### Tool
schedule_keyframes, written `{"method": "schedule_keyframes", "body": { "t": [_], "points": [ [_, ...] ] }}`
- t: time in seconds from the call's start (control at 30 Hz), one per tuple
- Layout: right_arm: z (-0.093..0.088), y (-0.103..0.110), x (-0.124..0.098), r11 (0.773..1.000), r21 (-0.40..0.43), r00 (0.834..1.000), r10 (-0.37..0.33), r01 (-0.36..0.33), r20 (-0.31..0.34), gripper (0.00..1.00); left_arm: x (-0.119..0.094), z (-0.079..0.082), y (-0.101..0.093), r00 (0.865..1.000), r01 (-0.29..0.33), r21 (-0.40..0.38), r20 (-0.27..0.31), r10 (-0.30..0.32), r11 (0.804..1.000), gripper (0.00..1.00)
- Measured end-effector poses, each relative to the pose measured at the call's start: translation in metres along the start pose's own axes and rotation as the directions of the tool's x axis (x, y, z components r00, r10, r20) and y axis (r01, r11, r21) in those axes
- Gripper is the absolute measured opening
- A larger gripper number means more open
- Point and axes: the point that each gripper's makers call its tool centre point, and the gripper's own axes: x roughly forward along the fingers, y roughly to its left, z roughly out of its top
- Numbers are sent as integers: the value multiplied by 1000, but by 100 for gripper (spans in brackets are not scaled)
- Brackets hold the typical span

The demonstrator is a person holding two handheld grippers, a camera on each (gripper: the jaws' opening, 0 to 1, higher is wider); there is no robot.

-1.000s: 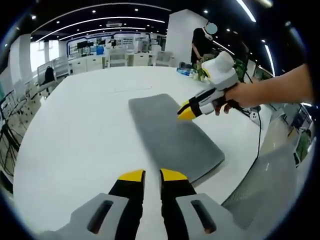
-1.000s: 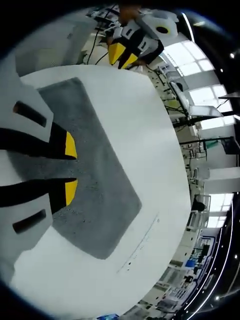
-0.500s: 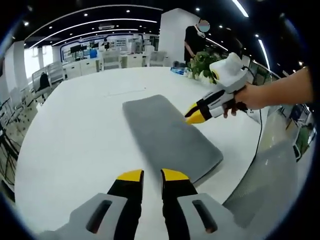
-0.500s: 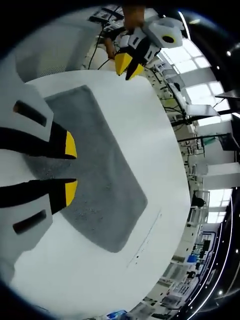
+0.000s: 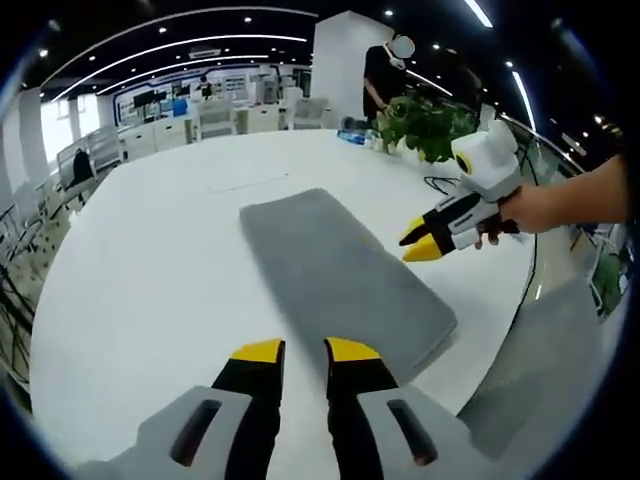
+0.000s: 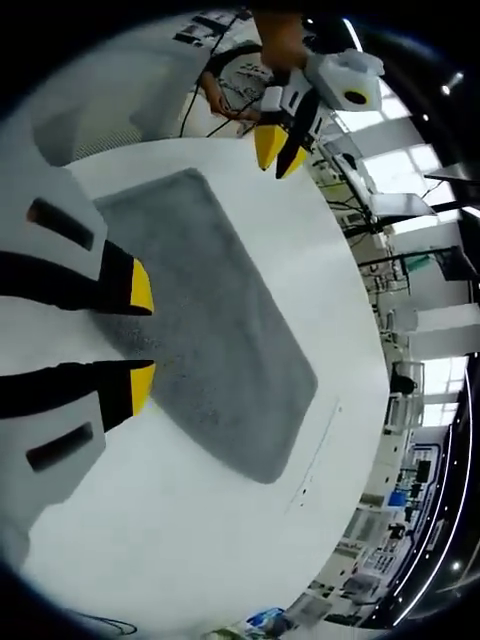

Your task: Fold the towel on the table until its edges align and the towel forms a compact rectangular stack.

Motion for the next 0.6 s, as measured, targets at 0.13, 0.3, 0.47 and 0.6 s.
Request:
{"method": "schedule_keyframes", "body": {
  "t": [0.13,0.3,0.47,0.6],
  "points": [
    [-7,-5,2,1000,24,1000,-14,14,0,19,7,1,0,1000,8,14,-11,-8,1000,17],
    [-15,-6,6,999,48,1000,-20,21,-7,20,16,4,-1,1000,9,-2,-22,-9,1000,18],
    [-26,-2,10,996,83,999,-41,43,-29,20,31,-2,-5,998,28,24,-60,-27,999,18],
    [-32,7,13,993,113,999,-40,43,-29,20,41,-13,-9,995,29,2,-94,-29,1000,18]
  ]
}}
